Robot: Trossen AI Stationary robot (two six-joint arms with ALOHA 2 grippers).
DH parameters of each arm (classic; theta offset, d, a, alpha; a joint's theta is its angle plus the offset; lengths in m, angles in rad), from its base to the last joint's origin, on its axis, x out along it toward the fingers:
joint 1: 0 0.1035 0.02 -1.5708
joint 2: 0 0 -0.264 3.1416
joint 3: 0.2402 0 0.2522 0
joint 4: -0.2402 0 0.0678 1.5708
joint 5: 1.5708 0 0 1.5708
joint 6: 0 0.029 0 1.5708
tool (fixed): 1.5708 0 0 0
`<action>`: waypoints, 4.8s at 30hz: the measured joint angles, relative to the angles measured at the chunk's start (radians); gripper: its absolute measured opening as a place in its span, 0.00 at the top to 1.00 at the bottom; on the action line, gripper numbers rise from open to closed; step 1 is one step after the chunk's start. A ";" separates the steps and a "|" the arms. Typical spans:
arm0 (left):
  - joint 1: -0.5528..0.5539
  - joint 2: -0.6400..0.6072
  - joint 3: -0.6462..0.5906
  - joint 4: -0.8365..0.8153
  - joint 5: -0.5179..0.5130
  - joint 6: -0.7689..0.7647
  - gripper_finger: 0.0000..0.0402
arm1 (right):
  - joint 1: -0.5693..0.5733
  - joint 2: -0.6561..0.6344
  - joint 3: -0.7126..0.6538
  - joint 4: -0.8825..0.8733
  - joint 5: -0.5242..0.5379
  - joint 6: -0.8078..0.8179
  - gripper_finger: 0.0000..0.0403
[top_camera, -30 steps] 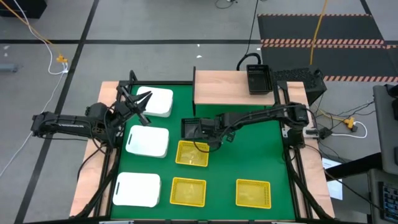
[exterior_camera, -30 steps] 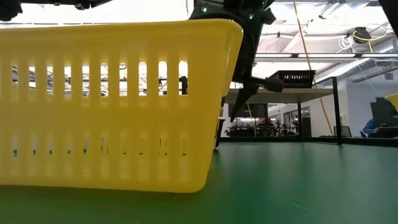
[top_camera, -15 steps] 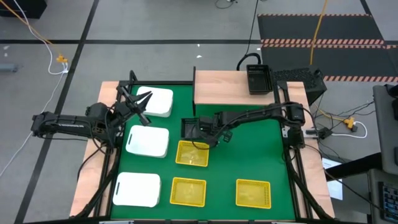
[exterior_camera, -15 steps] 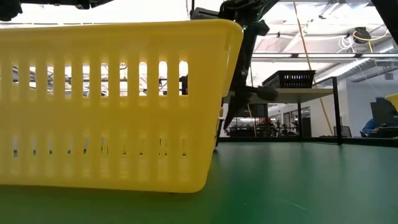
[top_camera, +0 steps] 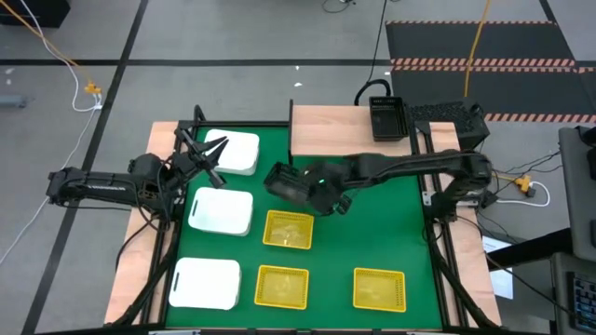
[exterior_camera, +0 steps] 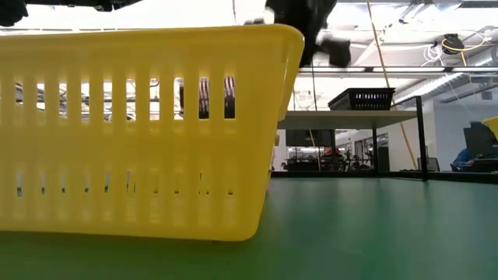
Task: Stack baskets on shelf by color
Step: Stack the black bin into the stacked black bins on the shelf, then put the bottom right yellow bin on the shelf
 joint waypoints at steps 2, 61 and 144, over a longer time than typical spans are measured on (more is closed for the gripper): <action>0.000 0.000 0.000 0.000 0.000 0.000 0.91 | 0.000 -0.072 0.000 0.031 -0.037 0.051 0.98; 0.000 0.000 0.000 0.016 0.000 -0.025 0.91 | -0.428 -0.289 0.000 -0.655 0.489 0.646 0.83; 0.000 0.000 0.000 -0.003 0.000 -0.069 0.91 | 0.517 -0.147 -0.392 0.127 0.093 0.951 0.97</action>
